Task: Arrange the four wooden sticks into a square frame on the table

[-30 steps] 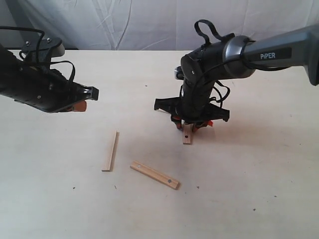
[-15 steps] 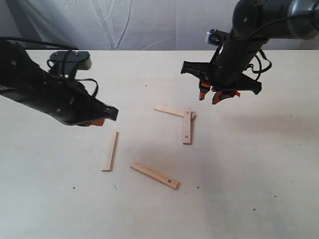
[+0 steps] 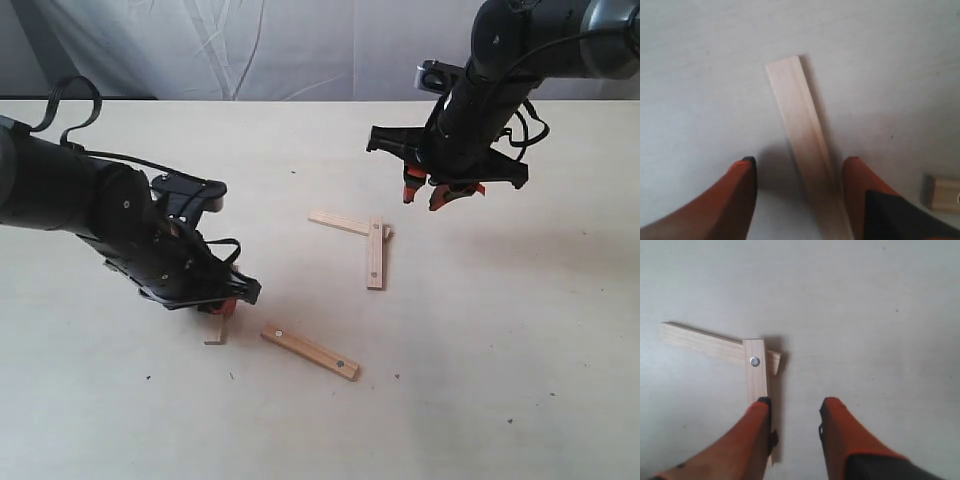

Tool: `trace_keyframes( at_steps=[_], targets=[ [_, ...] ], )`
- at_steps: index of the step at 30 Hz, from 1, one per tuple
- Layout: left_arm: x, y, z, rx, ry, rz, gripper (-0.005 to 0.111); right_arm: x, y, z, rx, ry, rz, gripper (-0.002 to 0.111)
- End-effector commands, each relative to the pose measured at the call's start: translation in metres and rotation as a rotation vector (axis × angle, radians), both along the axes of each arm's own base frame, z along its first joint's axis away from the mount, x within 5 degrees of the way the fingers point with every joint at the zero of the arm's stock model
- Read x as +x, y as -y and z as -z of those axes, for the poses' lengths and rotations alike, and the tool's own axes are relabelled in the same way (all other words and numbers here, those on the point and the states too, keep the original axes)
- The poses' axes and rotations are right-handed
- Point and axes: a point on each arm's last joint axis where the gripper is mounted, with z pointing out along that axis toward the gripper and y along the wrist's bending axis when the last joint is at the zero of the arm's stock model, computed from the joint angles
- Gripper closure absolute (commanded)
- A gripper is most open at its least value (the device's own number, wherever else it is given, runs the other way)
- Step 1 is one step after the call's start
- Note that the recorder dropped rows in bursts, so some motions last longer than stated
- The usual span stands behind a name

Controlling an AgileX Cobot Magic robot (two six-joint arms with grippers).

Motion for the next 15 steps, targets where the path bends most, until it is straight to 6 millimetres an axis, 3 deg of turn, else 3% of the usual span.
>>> trace_keyframes(
  at_steps=[1, 4, 6, 8, 10, 15],
  targets=[
    [0.0, 0.003, 0.01, 0.0, -0.019, -0.008, 0.055, 0.003, 0.001, -0.001, -0.004, 0.023, -0.006, 0.074],
    [-0.001, 0.001, 0.011, 0.032, -0.02, 0.031, 0.059, 0.003, 0.001, -0.001, -0.006, 0.024, -0.007, 0.074],
    [-0.002, 0.0, 0.011, 0.062, -0.028, 0.066, 0.078, 0.003, 0.001, -0.001, -0.008, 0.026, -0.016, 0.074],
    [-0.001, -0.002, 0.011, 0.09, -0.019, 0.102, 0.104, 0.002, 0.002, -0.001, -0.011, 0.024, -0.026, 0.074],
    [0.005, 0.0, 0.005, 0.089, 0.001, 0.11, 0.107, 0.002, 0.002, -0.001, -0.018, 0.019, -0.045, 0.074],
    [0.039, 0.025, -0.039, -0.013, 0.151, 0.081, 0.107, 0.007, 0.007, -0.002, -0.003, 0.054, -0.022, 0.074]
  ],
)
